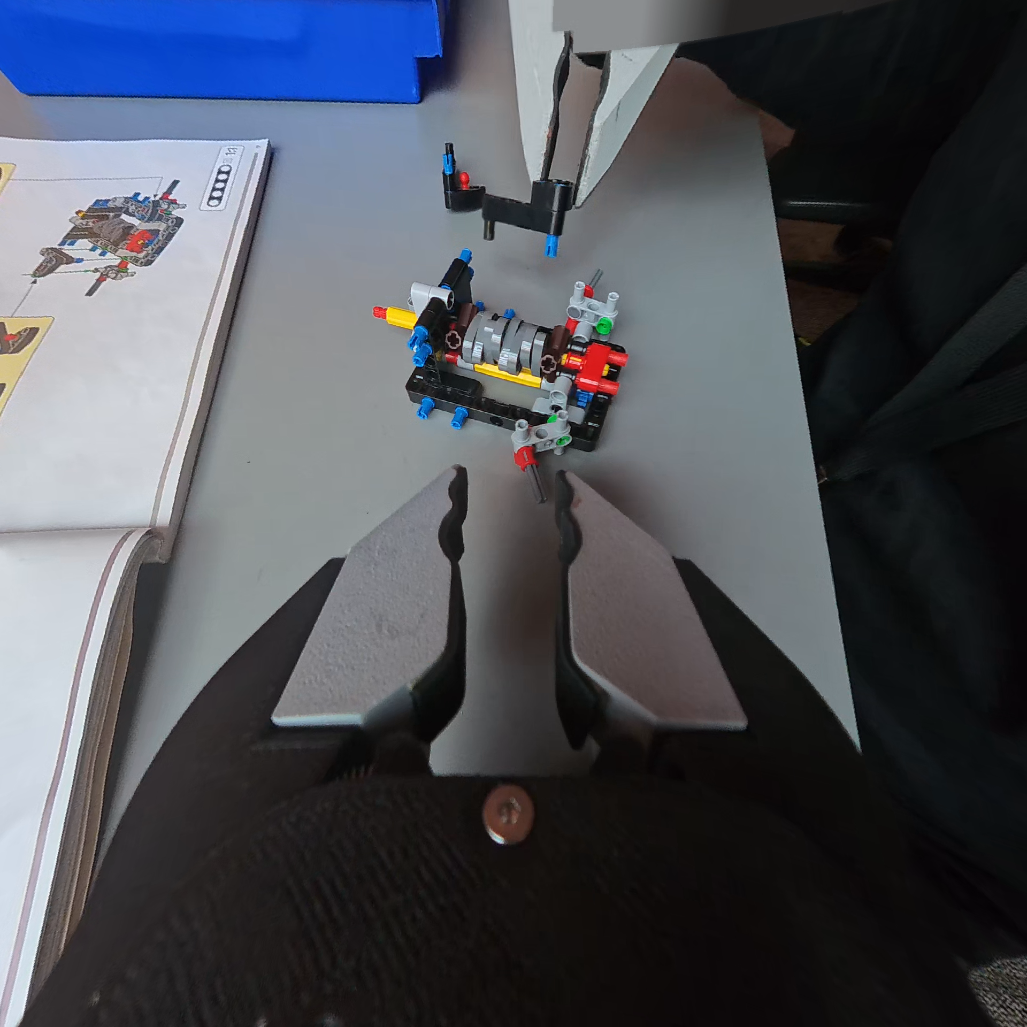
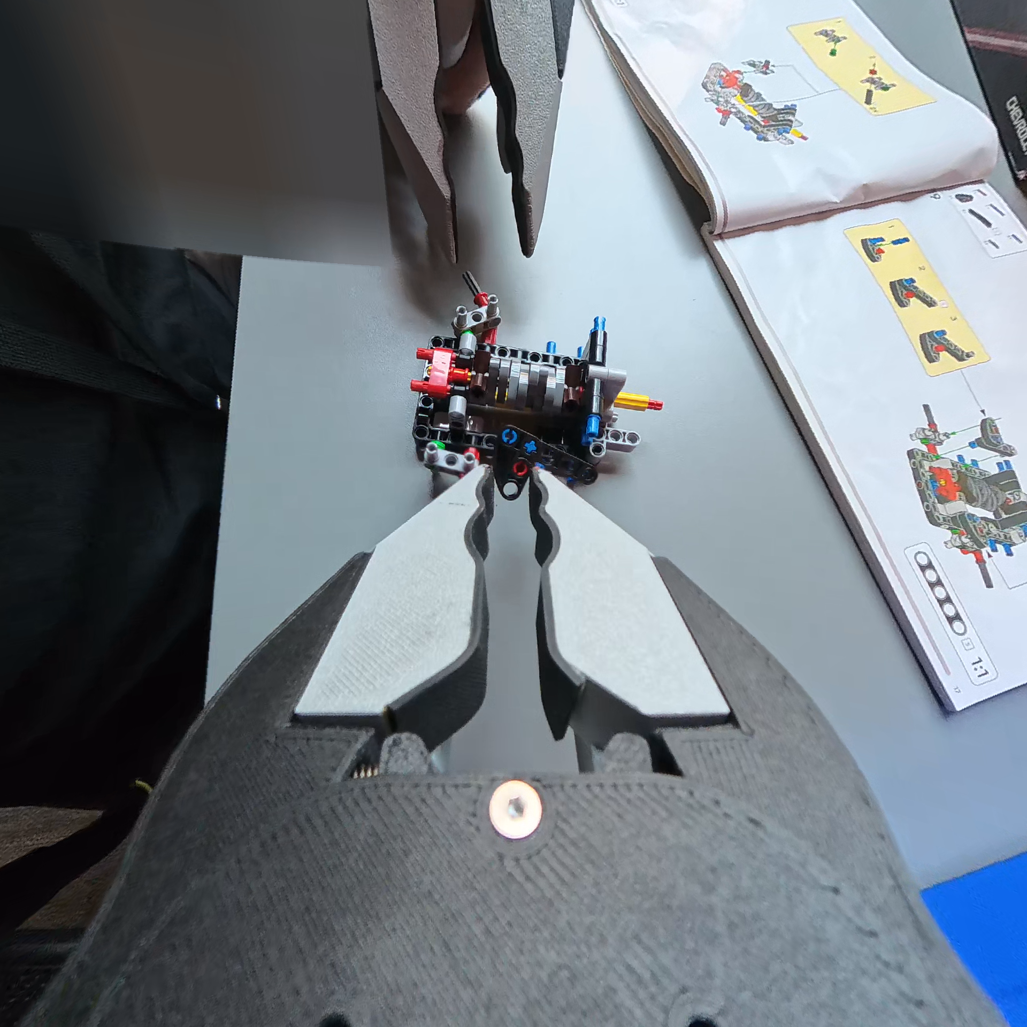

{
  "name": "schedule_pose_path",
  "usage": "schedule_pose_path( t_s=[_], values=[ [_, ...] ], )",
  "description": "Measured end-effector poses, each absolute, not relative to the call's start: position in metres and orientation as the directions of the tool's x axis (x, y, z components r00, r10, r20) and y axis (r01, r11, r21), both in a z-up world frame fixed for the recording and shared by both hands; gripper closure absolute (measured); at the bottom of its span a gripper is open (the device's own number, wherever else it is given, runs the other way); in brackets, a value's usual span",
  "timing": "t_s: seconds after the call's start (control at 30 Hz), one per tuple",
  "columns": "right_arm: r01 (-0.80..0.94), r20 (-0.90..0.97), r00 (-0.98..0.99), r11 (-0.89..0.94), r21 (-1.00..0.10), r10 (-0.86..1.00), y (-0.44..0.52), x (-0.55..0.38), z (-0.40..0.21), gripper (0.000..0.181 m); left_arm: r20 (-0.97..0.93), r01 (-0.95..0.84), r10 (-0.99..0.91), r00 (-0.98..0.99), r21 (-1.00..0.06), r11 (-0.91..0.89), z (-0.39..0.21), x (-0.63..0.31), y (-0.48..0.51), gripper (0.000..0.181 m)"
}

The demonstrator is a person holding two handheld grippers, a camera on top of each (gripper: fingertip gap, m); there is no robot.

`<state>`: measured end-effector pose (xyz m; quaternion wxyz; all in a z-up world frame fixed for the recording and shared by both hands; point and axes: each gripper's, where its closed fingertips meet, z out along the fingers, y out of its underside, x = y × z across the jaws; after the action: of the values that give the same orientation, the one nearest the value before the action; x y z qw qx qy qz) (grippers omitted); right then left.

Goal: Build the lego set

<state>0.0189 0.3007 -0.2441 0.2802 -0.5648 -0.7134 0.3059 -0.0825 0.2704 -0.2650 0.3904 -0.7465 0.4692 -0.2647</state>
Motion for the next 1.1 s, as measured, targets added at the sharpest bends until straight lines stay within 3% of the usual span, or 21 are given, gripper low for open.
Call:
schedule_pose_path(
  t_s=[1.1],
  values=[
    [0.631, 0.05, -0.198, 0.166, -0.758, 0.979, 0.3031, 0.0205, -0.2458, 0.172, 0.041, -0.498, -0.907, 0.418, -0.825, -0.266, -0.2666, -0.0823, 0.2707, 0.154]
  ],
)
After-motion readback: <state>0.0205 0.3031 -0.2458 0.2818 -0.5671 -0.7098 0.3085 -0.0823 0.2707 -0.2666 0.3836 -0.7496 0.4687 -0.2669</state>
